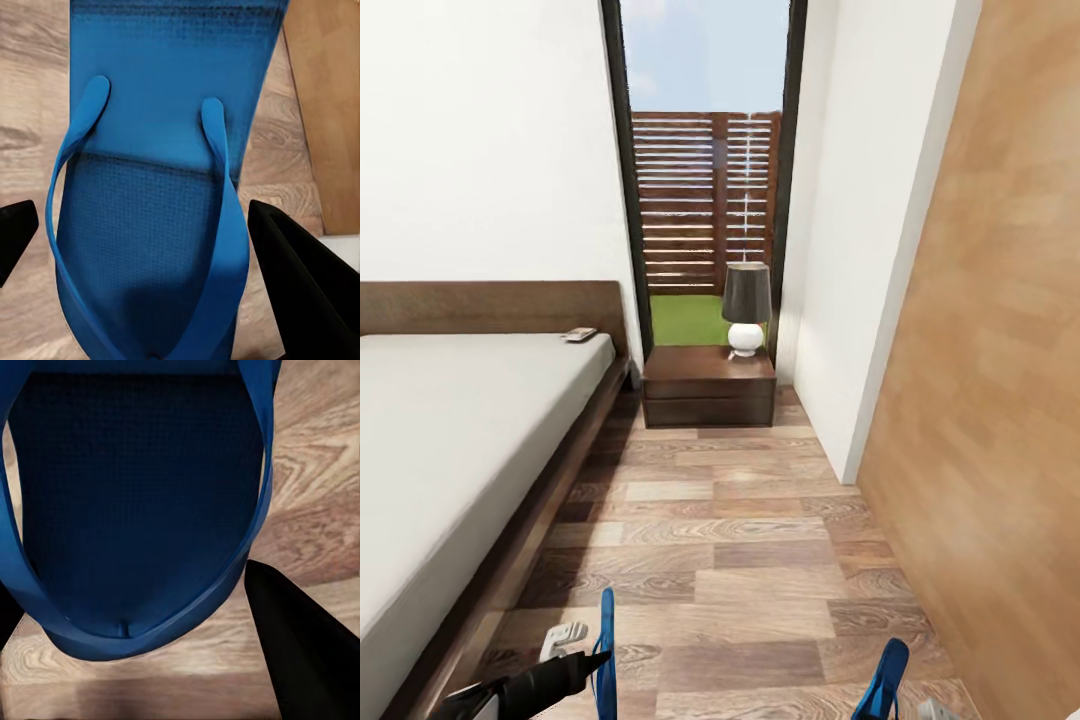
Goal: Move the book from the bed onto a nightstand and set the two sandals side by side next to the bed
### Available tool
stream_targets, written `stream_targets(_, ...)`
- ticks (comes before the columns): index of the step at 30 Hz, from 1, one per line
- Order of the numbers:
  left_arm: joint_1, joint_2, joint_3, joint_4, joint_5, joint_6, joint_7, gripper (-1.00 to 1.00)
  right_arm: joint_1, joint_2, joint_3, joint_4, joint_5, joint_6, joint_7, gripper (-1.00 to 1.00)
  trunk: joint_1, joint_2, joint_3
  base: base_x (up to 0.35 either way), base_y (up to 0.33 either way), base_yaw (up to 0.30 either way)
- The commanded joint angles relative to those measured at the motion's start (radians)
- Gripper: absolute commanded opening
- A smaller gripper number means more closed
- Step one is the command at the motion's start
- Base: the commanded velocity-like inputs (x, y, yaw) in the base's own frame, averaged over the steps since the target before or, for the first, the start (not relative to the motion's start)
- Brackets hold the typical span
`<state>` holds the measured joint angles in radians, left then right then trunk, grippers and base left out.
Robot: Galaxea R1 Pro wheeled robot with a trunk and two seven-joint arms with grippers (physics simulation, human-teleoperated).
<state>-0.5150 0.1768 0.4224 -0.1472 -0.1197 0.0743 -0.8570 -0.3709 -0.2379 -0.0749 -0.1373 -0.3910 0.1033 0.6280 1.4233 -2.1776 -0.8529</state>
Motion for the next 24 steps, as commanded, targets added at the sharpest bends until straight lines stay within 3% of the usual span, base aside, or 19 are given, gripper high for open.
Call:
stream_targets(1,0.000,-0.001,0.009,-0.002,-0.009,0.007,-0.005,-1.00,0.000,0.000,-0.008,-0.001,-0.003,0.010,0.004,-1.00,0.000,0.000,-0.001,0.318,0.000,0.000)
stream_targets(10,0.000,-0.002,0.009,-0.002,-0.009,0.007,-0.005,-1.00,0.000,0.000,-0.008,-0.001,-0.005,0.010,0.004,-1.00,0.000,0.000,-0.001,0.322,-0.004,0.000)
stream_targets(20,0.000,-0.002,0.009,-0.001,-0.009,-0.041,-0.004,-1.00,0.000,0.000,-0.008,-0.001,-0.005,0.010,0.004,-1.00,0.000,0.000,-0.001,0.323,-0.073,0.000)
stream_targets(22,0.000,-0.002,0.009,-0.001,-0.009,-0.042,0.016,-1.00,0.000,0.000,-0.008,-0.001,-0.006,0.010,0.004,-1.00,0.000,0.000,-0.001,0.323,-0.079,0.000)
stream_targets(24,0.000,-0.002,0.008,-0.001,-0.012,-0.042,0.089,-1.00,0.000,0.000,-0.008,-0.001,-0.006,0.010,0.004,-1.00,0.000,0.000,-0.001,0.320,-0.076,0.000)
